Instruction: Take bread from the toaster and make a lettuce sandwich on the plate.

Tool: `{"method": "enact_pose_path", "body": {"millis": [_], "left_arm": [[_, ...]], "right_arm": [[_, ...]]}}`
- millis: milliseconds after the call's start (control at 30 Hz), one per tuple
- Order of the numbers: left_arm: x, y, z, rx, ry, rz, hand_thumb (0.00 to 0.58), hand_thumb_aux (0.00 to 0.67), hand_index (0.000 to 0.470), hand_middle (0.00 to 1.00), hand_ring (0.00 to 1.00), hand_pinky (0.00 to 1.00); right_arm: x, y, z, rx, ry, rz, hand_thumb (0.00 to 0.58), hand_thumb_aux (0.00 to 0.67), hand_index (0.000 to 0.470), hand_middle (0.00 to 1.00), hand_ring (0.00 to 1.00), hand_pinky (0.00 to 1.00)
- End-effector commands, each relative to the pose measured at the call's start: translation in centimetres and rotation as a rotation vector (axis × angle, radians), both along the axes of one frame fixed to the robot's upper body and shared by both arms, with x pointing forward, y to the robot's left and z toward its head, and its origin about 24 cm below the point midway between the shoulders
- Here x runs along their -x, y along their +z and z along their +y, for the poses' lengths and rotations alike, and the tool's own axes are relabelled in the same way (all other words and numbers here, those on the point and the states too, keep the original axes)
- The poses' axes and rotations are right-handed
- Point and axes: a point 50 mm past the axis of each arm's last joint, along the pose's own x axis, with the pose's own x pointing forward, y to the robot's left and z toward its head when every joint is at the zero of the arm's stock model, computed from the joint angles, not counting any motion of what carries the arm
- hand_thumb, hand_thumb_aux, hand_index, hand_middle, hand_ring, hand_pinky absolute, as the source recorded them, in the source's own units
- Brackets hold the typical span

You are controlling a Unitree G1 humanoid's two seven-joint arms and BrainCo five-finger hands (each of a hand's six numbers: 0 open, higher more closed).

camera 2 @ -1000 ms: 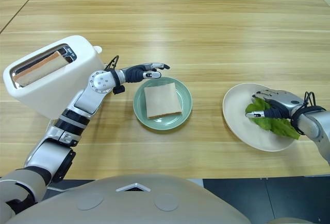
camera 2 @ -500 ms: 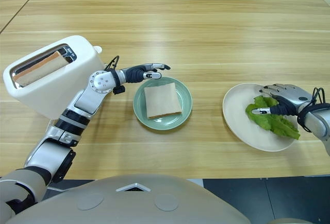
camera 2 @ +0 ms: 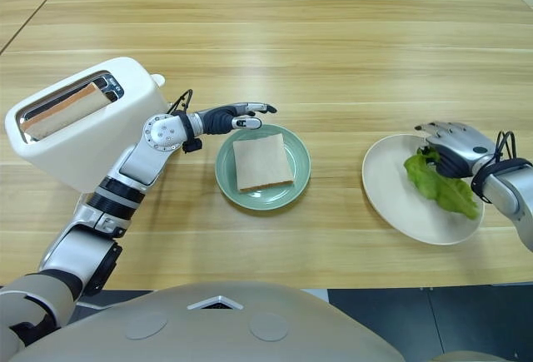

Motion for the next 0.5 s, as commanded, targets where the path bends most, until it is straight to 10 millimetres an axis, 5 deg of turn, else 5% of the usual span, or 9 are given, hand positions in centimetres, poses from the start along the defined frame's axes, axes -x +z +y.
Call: {"method": "enact_pose_path", "body": {"millis": [33,200,500], "left_arm": [[0.0,0.0,-0.1,-0.001,-0.002,0.004,0.000,0.000,0.000,0.00,0.00,0.00],[-0.7,1.8,0.4,0.039,0.039,-0.068,0.000,0.000,0.000,0.00,0.00,0.00],[-1.9,12.8,4.2,0.416,0.322,-0.399,0.000,0.000,0.000,0.00,0.00,0.00]], "right_arm": [[-0.4,2.6,1.7,-0.073,0.093,-0.112,0.580,0.670,0.470,0.00,0.00,0.00],[-0.4,4.1,5.8,-0.210,0.308,-0.094,0.580,0.670,0.470,0.00,0.00,0.00],[-3.4,0.3,15.0,-0.271,0.687,0.191,0.580,0.670,0.470,0.00,0.00,0.00]]}}
